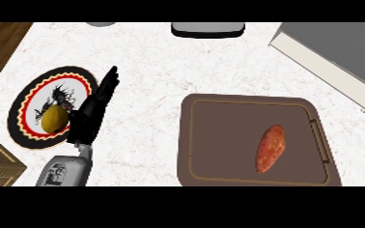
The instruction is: Pick the tomato from the tray and place it in the tiered shelf
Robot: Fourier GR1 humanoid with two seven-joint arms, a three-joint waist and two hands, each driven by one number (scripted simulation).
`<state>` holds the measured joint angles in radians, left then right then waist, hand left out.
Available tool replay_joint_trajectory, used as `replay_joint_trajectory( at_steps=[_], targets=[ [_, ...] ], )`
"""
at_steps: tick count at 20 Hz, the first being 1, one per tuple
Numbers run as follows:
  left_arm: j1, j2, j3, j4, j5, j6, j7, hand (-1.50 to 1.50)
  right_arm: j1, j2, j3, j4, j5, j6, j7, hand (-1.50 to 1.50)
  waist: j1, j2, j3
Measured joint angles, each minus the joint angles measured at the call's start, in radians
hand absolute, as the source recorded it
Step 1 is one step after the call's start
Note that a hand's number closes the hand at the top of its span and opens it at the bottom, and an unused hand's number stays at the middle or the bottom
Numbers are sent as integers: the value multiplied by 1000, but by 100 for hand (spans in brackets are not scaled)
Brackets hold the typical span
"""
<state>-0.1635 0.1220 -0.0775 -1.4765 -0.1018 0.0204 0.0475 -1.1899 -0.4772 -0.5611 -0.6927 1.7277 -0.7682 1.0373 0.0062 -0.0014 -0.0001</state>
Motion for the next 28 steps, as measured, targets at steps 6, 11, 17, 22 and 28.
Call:
replay_joint_trajectory(
  at_steps=[6, 11, 17, 22, 28],
  targets=[
    [-18, -4, 13, 38, -2, -1, -21, 0, -29, -19, 2, -84, -67, -10, -19, -150, -5, 1, 0],
    [-4, -1, 18, 43, 0, -7, -34, 0, -26, -13, -6, -234, -38, -33, 12, -150, -10, -3, -1],
    [-1, -4, 31, 52, -4, 7, -33, 0, -6, 19, -49, -487, 8, 71, 76, -150, -34, -14, -1],
    [12, -3, 43, 56, -1, 15, -31, 0, 53, 88, -94, -701, 4, 221, 108, -150, -63, -27, -1],
    [37, 3, 54, 49, 1, 20, -33, 0, 163, 185, -112, -980, -14, 443, 70, -150, -87, -37, -1]
  ],
)
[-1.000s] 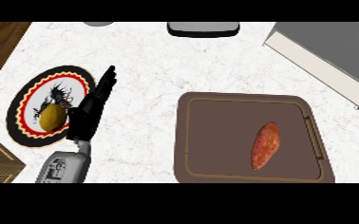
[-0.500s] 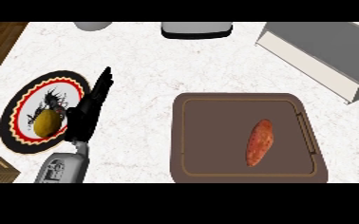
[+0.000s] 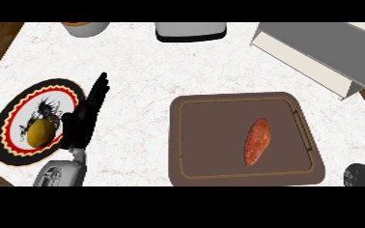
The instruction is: Pick the tomato from the tray and place it in the tiered shelf
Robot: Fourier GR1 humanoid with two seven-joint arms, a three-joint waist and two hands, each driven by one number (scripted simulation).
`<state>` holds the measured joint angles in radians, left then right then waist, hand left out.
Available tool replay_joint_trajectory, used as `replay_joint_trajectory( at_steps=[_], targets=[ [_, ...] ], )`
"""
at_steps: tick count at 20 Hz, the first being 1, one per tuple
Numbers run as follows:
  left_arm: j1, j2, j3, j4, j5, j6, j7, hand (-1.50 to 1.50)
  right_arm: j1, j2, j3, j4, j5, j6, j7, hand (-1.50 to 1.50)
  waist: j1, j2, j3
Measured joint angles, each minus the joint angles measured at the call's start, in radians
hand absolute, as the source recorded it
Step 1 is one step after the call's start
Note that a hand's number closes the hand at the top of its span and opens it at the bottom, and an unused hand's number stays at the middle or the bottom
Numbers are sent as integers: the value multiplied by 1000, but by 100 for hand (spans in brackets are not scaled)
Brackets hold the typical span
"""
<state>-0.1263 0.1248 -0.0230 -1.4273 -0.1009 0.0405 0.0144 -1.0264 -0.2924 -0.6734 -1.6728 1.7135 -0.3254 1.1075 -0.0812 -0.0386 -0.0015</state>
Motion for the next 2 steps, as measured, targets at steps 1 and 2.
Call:
replay_joint_trajectory(
  at_steps=[1, 2],
  targets=[
    [6, 0, -2, -2, -1, 0, 3, 0, 12, 19, 1, -56, -5, 40, -7, -150, -2, -2, 0],
    [12, 0, -3, -7, -1, 0, 4, 0, 26, 35, 0, -113, -8, 85, -14, -150, -3, -3, 0]
  ],
)
